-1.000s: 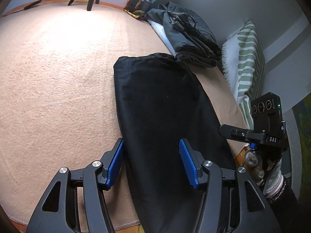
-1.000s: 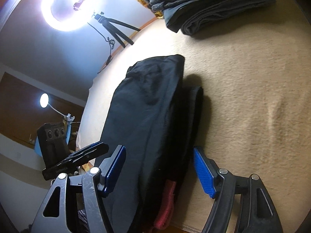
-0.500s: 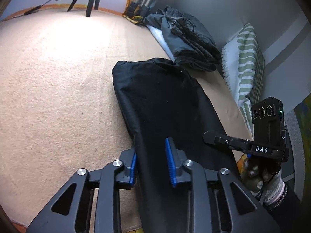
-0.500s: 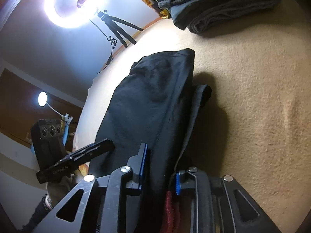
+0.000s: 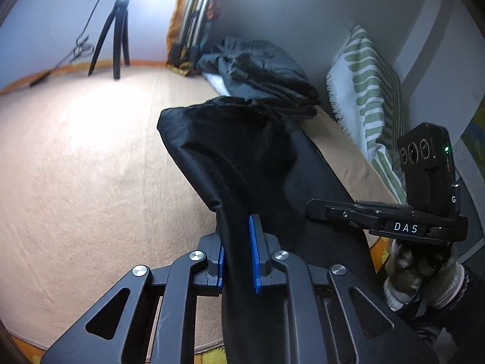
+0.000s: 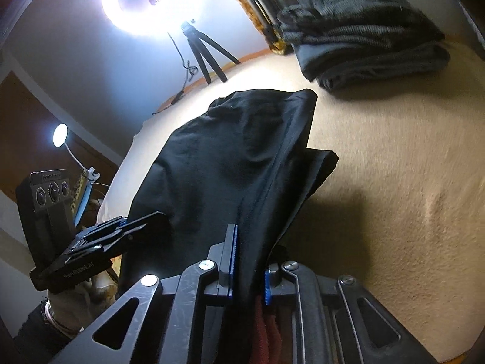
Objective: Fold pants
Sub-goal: 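Grasp the folded black trousers with both tools and lift them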
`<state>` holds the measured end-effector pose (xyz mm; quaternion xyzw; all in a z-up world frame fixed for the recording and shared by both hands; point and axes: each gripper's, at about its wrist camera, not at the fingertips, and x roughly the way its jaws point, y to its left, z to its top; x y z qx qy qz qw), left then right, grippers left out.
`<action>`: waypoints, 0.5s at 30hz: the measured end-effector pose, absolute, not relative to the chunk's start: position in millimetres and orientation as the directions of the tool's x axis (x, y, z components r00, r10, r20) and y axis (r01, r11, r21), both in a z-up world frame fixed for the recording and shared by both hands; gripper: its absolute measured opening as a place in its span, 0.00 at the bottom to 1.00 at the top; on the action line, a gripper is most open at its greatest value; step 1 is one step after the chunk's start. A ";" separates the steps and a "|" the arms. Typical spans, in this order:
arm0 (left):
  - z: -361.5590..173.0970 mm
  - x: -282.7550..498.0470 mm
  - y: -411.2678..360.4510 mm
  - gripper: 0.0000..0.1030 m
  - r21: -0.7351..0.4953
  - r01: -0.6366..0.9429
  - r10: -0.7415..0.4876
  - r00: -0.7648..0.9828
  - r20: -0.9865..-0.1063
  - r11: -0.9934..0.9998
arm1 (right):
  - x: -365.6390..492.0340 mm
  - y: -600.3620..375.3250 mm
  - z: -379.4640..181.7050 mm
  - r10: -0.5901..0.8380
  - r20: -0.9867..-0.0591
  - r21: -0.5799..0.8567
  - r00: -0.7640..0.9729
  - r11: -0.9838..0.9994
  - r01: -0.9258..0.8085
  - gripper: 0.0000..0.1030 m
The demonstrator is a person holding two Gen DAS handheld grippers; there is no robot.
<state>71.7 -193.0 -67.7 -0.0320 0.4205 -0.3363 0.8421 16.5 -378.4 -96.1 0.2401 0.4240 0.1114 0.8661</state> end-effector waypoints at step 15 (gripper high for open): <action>-28.5 66.8 -203.6 0.11 -0.270 0.609 -0.625 0.499 -0.600 0.746 | 10.3 -378.2 -42.5 0.326 -0.608 0.434 0.724 0.900 -0.041 0.10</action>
